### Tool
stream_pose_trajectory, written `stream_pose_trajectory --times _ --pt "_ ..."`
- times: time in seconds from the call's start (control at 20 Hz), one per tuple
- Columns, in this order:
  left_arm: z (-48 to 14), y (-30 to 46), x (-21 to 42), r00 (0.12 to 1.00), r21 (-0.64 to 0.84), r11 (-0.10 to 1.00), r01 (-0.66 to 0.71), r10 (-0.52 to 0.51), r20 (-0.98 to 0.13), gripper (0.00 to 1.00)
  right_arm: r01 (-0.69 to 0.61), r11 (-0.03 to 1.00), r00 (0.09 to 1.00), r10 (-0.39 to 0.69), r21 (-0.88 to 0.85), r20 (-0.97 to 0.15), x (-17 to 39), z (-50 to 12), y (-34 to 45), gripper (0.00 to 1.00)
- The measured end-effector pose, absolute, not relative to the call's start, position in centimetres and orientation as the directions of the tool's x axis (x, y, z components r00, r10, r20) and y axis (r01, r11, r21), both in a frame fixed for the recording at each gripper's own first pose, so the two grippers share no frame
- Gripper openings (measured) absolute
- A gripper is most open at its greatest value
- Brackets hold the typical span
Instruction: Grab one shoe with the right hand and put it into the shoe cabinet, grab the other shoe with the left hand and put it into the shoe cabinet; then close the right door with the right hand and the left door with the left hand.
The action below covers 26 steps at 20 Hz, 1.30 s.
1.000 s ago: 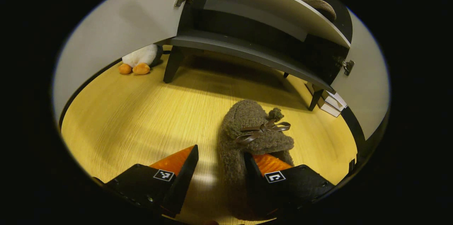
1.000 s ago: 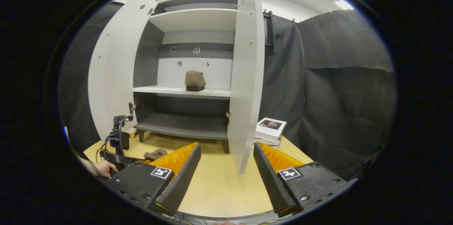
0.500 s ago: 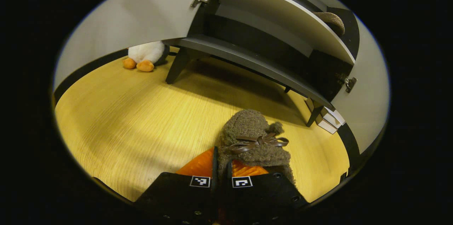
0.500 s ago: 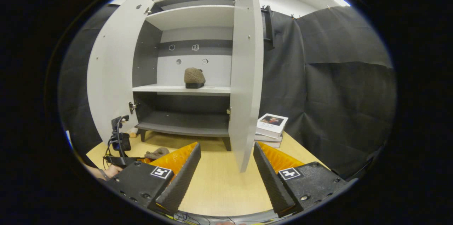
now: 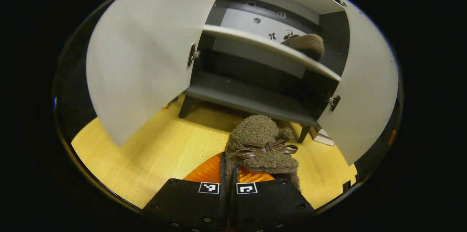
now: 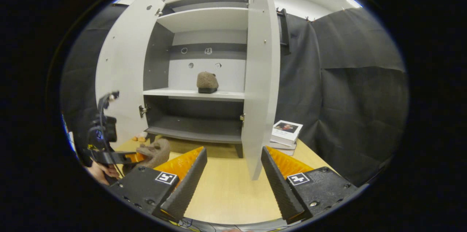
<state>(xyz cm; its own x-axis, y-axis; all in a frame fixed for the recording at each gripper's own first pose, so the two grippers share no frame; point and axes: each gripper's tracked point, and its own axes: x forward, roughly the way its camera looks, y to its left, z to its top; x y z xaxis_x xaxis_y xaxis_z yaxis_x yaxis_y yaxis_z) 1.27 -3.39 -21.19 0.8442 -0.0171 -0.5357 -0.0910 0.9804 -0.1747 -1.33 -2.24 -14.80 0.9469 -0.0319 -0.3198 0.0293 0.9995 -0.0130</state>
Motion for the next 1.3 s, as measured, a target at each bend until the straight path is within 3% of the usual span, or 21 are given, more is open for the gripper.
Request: stream_pose_trajectory --times 0.4,0.65,1.0,1.3 --pt "-1.5 -5.9 9.5 0.975 -0.237 0.972 -0.003 -0.05 -0.218 0.03 0.003 1.0 0.96 0.001 0.013 -0.28 -1.0 -14.1 -1.4 0.95" --pt "4.4 -5.4 19.6 0.986 -0.196 0.98 -0.04 0.007 -0.166 0.03 0.023 1.0 0.967 -0.019 0.011 -0.256 -1.2 -13.3 -2.5 0.95" --pt "0.6 -4.1 32.2 0.94 -0.158 0.98 -0.118 0.06 -0.335 0.03 0.068 0.998 0.966 -0.066 -0.001 -0.249 -1.5 -12.7 -3.9 0.95" --pt "-4.8 -3.3 35.7 0.852 -0.173 0.961 -0.216 0.099 -0.514 0.03 0.092 0.995 0.961 -0.096 -0.026 -0.26 -1.3 -13.5 -4.7 0.95"
